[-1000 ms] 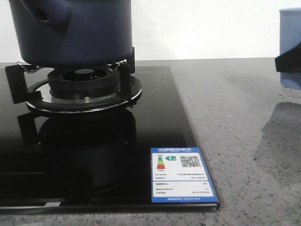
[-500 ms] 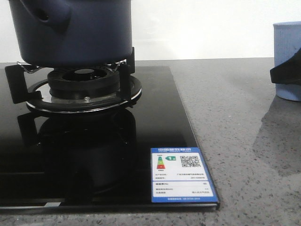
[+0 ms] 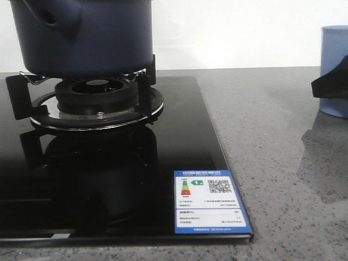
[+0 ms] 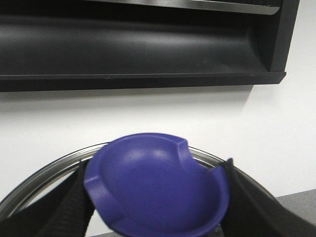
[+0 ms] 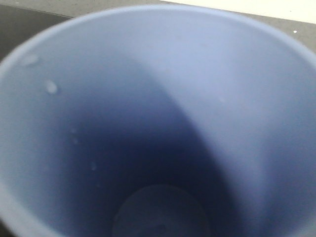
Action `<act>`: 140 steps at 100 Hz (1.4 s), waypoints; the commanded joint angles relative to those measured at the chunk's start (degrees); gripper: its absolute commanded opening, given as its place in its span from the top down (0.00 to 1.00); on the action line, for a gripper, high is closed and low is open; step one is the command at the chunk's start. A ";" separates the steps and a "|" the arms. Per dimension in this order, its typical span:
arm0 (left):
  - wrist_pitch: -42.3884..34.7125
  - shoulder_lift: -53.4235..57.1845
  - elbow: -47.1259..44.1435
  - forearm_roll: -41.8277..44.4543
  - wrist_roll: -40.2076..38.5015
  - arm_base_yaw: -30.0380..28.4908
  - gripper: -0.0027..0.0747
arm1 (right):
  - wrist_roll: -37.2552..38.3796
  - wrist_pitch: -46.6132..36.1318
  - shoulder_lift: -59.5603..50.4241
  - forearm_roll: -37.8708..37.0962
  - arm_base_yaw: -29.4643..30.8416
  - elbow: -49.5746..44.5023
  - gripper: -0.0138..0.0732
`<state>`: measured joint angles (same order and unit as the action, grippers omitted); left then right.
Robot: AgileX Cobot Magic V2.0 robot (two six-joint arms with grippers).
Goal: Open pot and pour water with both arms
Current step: 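Lower the blue cup back onto the countertop with the right gripper, then lower the lid onto the pot with left gripper, open right gripper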
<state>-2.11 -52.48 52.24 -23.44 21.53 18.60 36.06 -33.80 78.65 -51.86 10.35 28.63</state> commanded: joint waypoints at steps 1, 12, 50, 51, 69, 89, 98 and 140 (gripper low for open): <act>-6.21 0.82 2.06 0.19 0.00 -0.11 0.44 | 3.11 -2.72 -1.40 1.58 0.31 0.77 0.11; -6.21 0.82 2.06 0.19 0.00 -0.11 0.44 | 3.61 -2.84 -2.04 1.50 0.31 -0.53 0.10; -6.21 0.82 2.06 0.19 0.00 -0.11 0.44 | 3.61 -0.09 -15.46 0.88 0.31 -8.91 0.10; -6.21 0.82 2.06 0.19 0.00 -0.11 0.44 | 3.61 0.01 -15.83 0.88 0.31 -9.09 0.10; -6.21 0.71 2.06 -0.05 0.00 0.48 0.44 | 8.80 3.49 -26.38 0.88 0.31 -13.61 0.10; -6.52 -0.70 2.06 -0.05 0.00 4.29 0.44 | 14.22 3.79 -37.22 -2.07 0.31 -16.67 0.10; -7.23 -2.70 2.06 -0.05 0.00 6.23 0.44 | 17.35 3.78 -41.29 -6.73 0.31 -16.90 0.10; -16.15 -13.66 2.06 -0.08 0.00 12.58 0.44 | 31.14 2.67 -47.12 -17.56 0.31 -16.90 0.10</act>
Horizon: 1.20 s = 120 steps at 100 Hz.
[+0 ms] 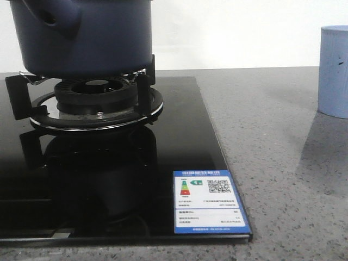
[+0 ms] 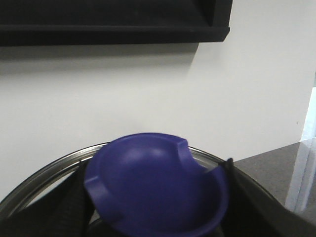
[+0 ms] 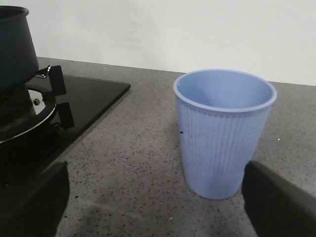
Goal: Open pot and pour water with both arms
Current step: 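Lower the lid onto the pot with left gripper, open right gripper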
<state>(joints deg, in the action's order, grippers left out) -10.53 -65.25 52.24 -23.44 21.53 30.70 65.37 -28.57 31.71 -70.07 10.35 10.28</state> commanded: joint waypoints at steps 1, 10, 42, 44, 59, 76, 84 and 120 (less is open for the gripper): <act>-7.73 -1.27 2.06 -0.08 0.00 0.47 0.44 | 1.89 -2.56 -0.17 0.65 0.31 1.45 0.10; -7.73 -3.24 2.06 -0.08 0.00 0.47 0.44 | 2.03 -2.69 -0.17 -0.31 0.31 1.45 0.10; -7.88 -7.17 2.06 -0.08 0.00 0.47 0.44 | 2.03 -3.07 -0.17 -2.23 0.31 1.45 0.10; -7.88 -7.47 2.06 -0.08 0.00 0.47 0.44 | 2.03 -3.07 -0.17 -2.23 0.31 1.45 0.10; -8.14 -8.58 2.06 -0.08 0.00 0.47 0.44 | 2.03 -3.07 -0.17 -2.23 0.31 1.45 0.10; -8.61 -8.80 2.06 -0.08 -0.10 0.47 0.44 | 2.03 -3.07 -0.17 -2.23 0.31 1.45 0.10; -8.61 -8.80 2.06 -0.08 -0.10 0.47 0.44 | 2.03 -3.07 -0.17 -2.23 0.31 1.45 0.10; -6.62 -8.92 2.06 -0.08 -0.25 0.47 0.44 | 2.03 -3.07 -0.17 -2.23 0.31 1.45 0.10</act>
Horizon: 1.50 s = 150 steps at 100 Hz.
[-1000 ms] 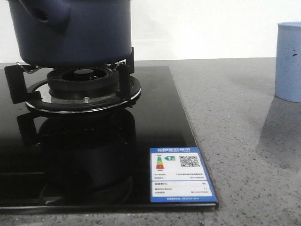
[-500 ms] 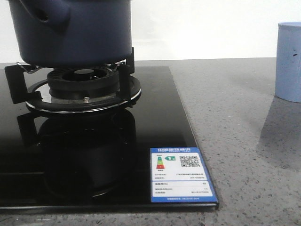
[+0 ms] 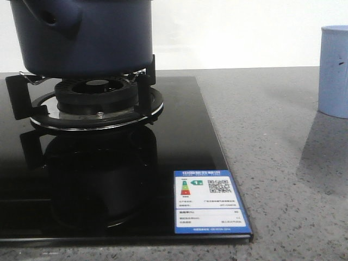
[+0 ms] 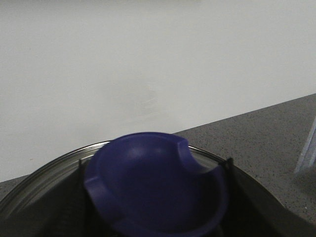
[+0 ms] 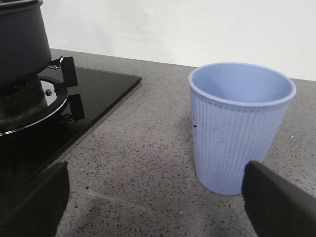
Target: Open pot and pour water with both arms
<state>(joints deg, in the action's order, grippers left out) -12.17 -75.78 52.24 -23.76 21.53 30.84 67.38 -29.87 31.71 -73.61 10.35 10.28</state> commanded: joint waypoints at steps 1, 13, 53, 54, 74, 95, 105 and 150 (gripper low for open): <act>-4.98 1.60 2.06 0.23 -0.25 0.34 0.44 | 0.03 -1.78 -0.17 1.32 0.31 1.45 0.10; -4.73 1.36 2.06 0.14 -0.25 0.34 0.44 | 0.03 -1.78 -0.17 1.32 0.31 1.45 0.10; -3.44 1.36 2.06 0.14 -0.25 0.34 0.42 | 0.03 -1.78 -0.17 1.32 0.31 1.45 0.10; -3.44 1.36 2.06 0.14 -0.25 0.34 0.42 | 0.03 -1.78 -0.17 1.32 0.31 1.45 0.10; -3.44 1.88 2.06 0.14 -0.25 0.34 0.22 | 0.03 -1.78 -0.17 1.32 0.31 1.45 0.10; -3.44 6.94 2.06 0.14 -0.25 0.23 0.23 | 0.03 -1.91 -0.17 1.32 0.31 1.45 0.10; -3.44 10.38 2.06 0.36 -0.25 0.00 0.23 | 0.03 -3.27 -0.17 1.32 0.17 1.45 0.10; 11.18 25.30 2.06 0.58 -0.14 -12.05 0.72 | 0.03 -6.26 -0.17 2.15 -4.14 9.19 0.69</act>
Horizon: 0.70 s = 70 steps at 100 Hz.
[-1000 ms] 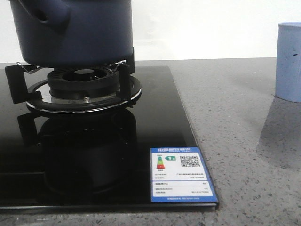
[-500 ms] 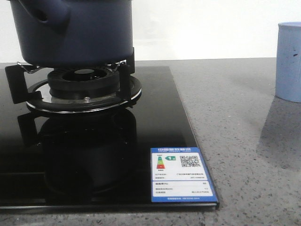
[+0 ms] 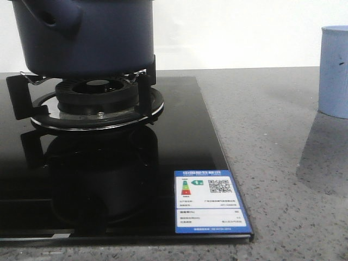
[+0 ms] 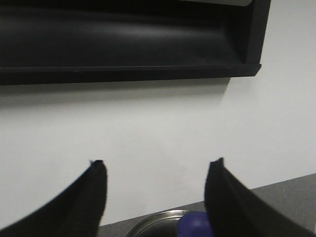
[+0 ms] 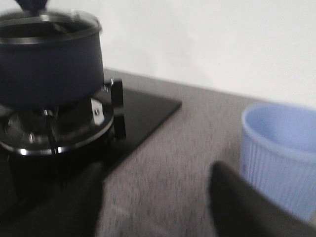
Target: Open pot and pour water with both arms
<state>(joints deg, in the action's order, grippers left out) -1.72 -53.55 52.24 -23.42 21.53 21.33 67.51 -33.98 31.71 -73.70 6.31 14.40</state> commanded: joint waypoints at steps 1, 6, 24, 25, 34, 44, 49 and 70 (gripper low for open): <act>1.32 3.26 2.06 0.24 -0.14 -2.78 0.74 | -0.10 -2.15 -0.17 2.23 -0.10 5.40 0.71; 3.14 4.72 2.06 0.24 -0.14 -4.24 0.88 | -0.10 -1.92 -0.17 2.23 -0.10 7.49 0.88; 11.49 10.38 0.71 2.21 -0.14 -7.82 0.99 | 5.56 4.77 -0.62 2.39 -0.10 11.37 0.91; 11.48 10.66 0.15 2.22 -0.14 -7.94 0.99 | 5.86 5.03 -0.63 2.39 -0.10 11.37 0.91; 7.77 15.49 -5.24 2.73 -0.14 -8.19 0.99 | 6.32 5.03 -2.52 1.53 -0.10 10.17 0.91; 3.25 23.08 -12.85 2.63 -0.14 -8.19 0.99 | 6.32 4.32 -6.76 -1.09 -0.10 7.25 0.91; 2.43 26.85 -16.73 2.54 -0.24 -8.19 0.99 | 6.32 5.51 -9.44 -1.37 -0.10 5.34 0.91; 2.27 41.58 -30.40 0.66 -0.24 -8.19 0.99 | 6.32 11.17 -20.27 -1.37 -0.10 -4.40 0.91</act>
<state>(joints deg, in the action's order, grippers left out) 5.10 -16.50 24.77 -21.58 21.53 13.31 73.58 -24.86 14.19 -76.06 6.31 11.80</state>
